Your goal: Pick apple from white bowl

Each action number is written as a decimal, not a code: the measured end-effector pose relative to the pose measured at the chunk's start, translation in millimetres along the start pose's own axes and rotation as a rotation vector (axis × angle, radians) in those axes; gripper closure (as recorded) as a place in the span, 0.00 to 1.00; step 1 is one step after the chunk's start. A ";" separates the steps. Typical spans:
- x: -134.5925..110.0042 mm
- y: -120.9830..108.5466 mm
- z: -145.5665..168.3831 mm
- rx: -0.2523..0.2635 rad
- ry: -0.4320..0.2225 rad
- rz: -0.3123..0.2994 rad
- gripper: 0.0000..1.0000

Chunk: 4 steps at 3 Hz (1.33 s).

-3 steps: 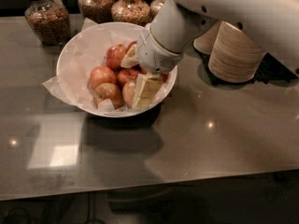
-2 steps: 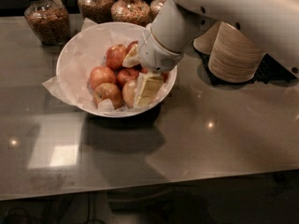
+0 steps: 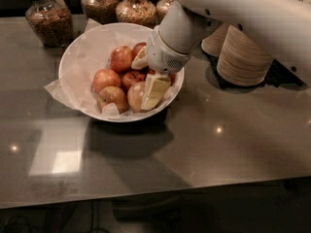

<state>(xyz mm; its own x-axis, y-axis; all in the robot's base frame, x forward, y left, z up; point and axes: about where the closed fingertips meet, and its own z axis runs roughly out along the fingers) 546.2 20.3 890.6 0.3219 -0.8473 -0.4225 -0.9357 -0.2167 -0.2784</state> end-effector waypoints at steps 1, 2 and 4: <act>3.2 -1.1 10.4 -0.018 0.008 0.004 0.30; 6.7 4.1 22.9 -0.046 0.019 0.008 0.30; 6.5 5.0 22.3 -0.056 0.025 0.017 0.51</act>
Offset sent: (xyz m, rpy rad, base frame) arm 0.0006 0.0042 -0.0408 -0.0536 0.0677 0.0076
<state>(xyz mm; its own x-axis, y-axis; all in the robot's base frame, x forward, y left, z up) 546.8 24.6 867.3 0.3031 -0.8628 -0.4046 -0.9477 -0.2285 -0.2227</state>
